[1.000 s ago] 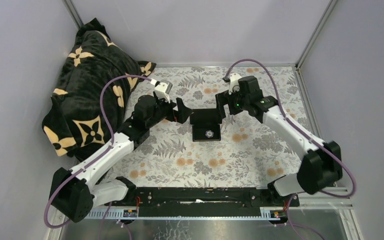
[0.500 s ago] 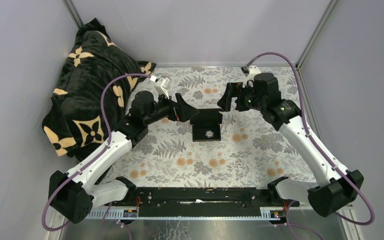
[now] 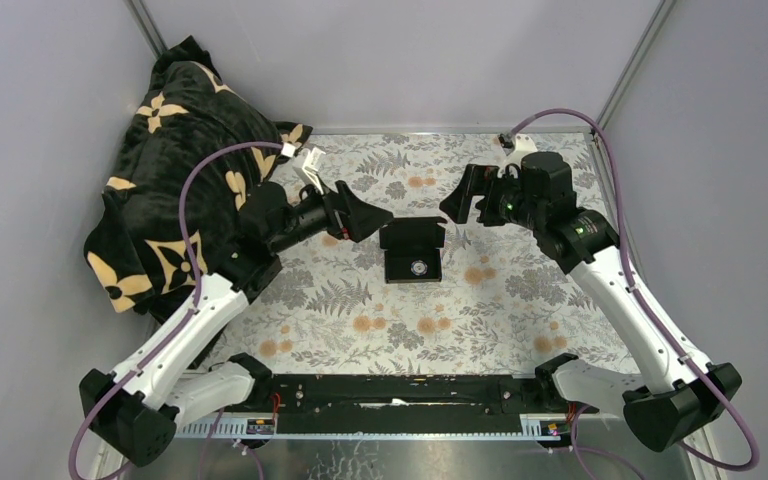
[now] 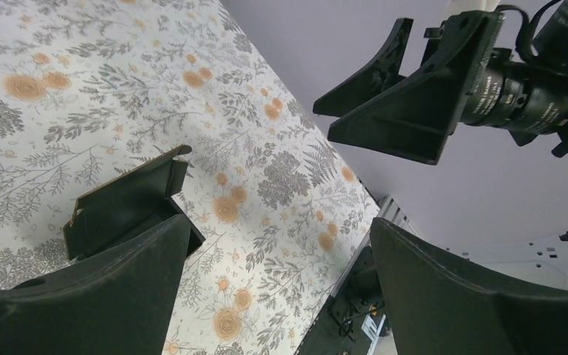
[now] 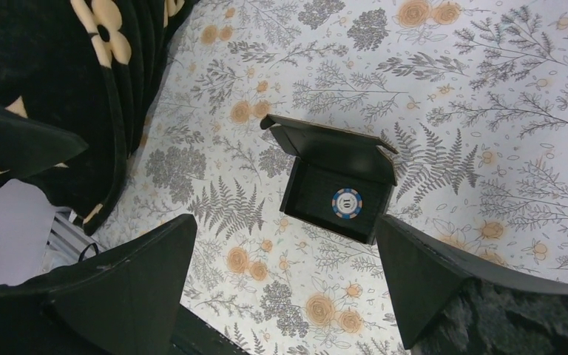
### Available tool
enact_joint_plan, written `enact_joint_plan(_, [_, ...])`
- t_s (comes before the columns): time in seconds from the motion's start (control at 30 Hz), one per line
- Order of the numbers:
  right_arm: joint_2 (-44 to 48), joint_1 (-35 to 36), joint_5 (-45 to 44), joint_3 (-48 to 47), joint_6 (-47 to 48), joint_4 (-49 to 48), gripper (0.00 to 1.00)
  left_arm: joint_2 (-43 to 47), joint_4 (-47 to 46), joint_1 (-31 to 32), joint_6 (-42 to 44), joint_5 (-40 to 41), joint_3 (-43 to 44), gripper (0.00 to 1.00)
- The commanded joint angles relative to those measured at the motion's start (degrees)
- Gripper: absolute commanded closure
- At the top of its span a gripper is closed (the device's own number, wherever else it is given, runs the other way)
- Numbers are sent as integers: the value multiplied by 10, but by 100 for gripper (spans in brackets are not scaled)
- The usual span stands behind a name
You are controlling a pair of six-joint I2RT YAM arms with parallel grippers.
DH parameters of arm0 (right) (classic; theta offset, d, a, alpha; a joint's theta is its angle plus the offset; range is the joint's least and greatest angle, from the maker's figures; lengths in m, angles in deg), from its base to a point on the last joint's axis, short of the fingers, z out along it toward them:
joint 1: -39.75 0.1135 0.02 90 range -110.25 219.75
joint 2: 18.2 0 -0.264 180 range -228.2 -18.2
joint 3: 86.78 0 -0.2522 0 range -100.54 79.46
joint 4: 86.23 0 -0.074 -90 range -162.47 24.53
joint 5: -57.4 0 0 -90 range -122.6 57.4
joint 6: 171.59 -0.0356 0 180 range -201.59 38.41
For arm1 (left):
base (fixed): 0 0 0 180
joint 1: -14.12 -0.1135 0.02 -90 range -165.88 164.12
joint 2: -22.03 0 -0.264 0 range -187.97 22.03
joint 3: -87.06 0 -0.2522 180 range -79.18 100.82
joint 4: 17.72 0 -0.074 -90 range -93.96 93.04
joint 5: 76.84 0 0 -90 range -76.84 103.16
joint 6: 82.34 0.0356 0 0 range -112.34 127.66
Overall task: Fold the paper box
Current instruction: Close the paper box at the center of the board.
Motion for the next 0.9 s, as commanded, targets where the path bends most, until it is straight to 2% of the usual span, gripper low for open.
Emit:
enact_joint_plan(0.0, [15,-2,-44,-11,-3,-27,0,22,-10,-2,-2,35,-8,1])
enact_joint_plan(0.1, [45,-2,-99,12,27,-43,0,10,-1,-2,8,47,-2,1])
enact_joint_plan(0.17, [54,-2,-99,36,30,-67,0,3,-1,-2,8,49,-2,1])
enact_joint_plan(0.33, [-26,-2,-71,28,89,-31,1,-8,-21,-1,44,40,-22,1])
enact_joint_plan(0.47, [-80,-2,-87,42,126,-22,15,-20,-22,0,55,81,-43,1])
enact_joint_plan(0.67, [-125,-2,-108,77,157,-78,18,-50,-109,1,85,111,-118,1])
enact_joint_plan(0.73, [-146,-3,-101,75,171,-93,27,-77,-117,1,98,127,-117,1])
enact_joint_plan(0.8, [-178,-3,-88,56,190,-89,45,-103,-123,0,117,139,-112,6])
enact_joint_plan(0.87, [-205,-3,-72,36,211,-81,48,-118,-127,0,140,147,-107,16])
